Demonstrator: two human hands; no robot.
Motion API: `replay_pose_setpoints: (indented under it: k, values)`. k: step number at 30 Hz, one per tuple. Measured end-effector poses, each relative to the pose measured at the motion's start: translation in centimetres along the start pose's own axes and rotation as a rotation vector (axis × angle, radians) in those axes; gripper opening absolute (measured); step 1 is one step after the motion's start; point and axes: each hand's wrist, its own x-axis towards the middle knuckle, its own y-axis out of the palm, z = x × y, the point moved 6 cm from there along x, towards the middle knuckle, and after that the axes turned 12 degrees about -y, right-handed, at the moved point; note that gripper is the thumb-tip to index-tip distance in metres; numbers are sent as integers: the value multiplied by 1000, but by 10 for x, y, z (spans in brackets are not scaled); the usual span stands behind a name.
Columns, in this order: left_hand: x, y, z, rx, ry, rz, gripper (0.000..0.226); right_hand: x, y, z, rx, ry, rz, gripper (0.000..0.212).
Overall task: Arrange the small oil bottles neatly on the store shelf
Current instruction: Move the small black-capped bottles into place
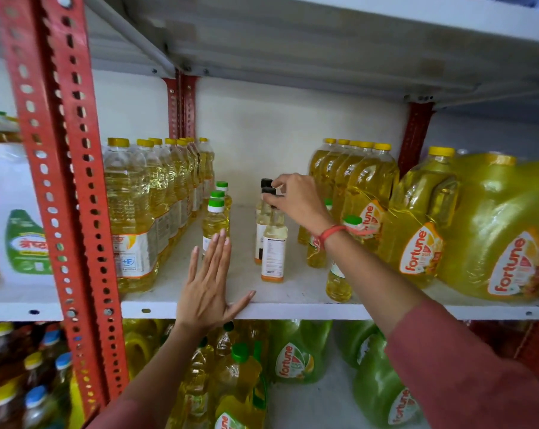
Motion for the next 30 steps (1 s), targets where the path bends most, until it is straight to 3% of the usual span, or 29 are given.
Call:
replay_pose_setpoints:
  k: [5,15,22,30]
  values:
    - [0,0,0,1,13,-11,98,16,3,-8,-47,83,37,20]
    - [-1,-2,0,18,10,-4,97,17,1,-15,274,231,152,26]
    - [0,-1,0,35,-1,29,97,16,8,-15,187,167,31,24]
    - [0,1,1,38,1,43,97,17,7,-21,399,256,149,29]
